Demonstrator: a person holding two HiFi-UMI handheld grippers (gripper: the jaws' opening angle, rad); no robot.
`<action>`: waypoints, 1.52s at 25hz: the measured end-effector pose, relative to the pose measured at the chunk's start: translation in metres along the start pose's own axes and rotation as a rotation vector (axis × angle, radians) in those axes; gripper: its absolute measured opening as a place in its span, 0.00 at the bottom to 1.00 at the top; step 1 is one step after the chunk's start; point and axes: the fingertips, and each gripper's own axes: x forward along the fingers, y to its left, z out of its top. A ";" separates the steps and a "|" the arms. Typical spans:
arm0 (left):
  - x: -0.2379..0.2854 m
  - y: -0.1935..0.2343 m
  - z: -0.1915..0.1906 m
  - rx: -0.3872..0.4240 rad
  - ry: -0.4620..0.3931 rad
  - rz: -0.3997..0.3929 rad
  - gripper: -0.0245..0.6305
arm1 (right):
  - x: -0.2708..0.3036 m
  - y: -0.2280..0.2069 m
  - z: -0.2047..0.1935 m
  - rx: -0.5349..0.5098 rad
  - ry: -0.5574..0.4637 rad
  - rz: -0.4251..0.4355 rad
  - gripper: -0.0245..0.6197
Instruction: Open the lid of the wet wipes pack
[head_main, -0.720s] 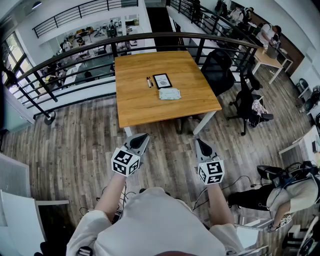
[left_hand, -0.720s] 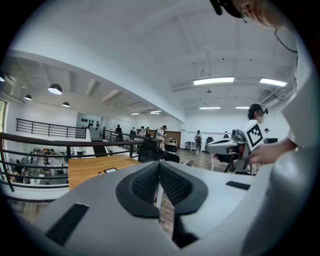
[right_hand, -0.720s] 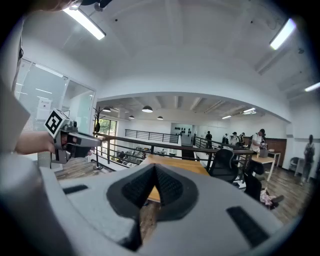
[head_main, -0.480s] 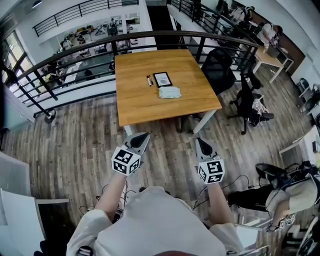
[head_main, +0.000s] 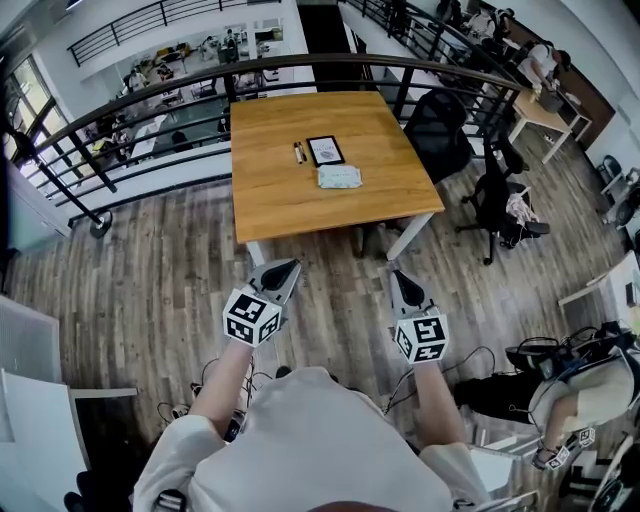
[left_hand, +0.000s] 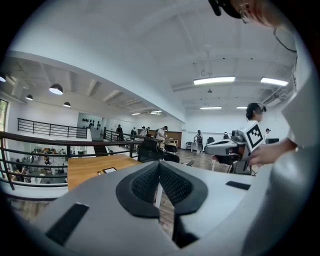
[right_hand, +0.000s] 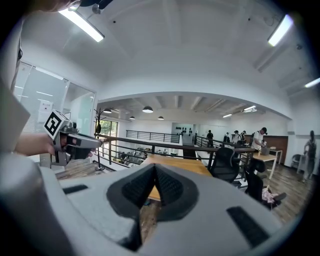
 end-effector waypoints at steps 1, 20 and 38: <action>0.001 -0.002 0.000 -0.001 -0.002 0.000 0.03 | -0.001 -0.001 -0.001 0.001 0.002 0.005 0.04; 0.017 -0.044 -0.014 -0.010 0.023 0.024 0.13 | -0.017 -0.024 -0.034 0.007 0.063 0.092 0.30; 0.069 -0.005 -0.032 -0.025 0.059 -0.026 0.16 | 0.040 -0.035 -0.052 0.021 0.101 0.103 0.31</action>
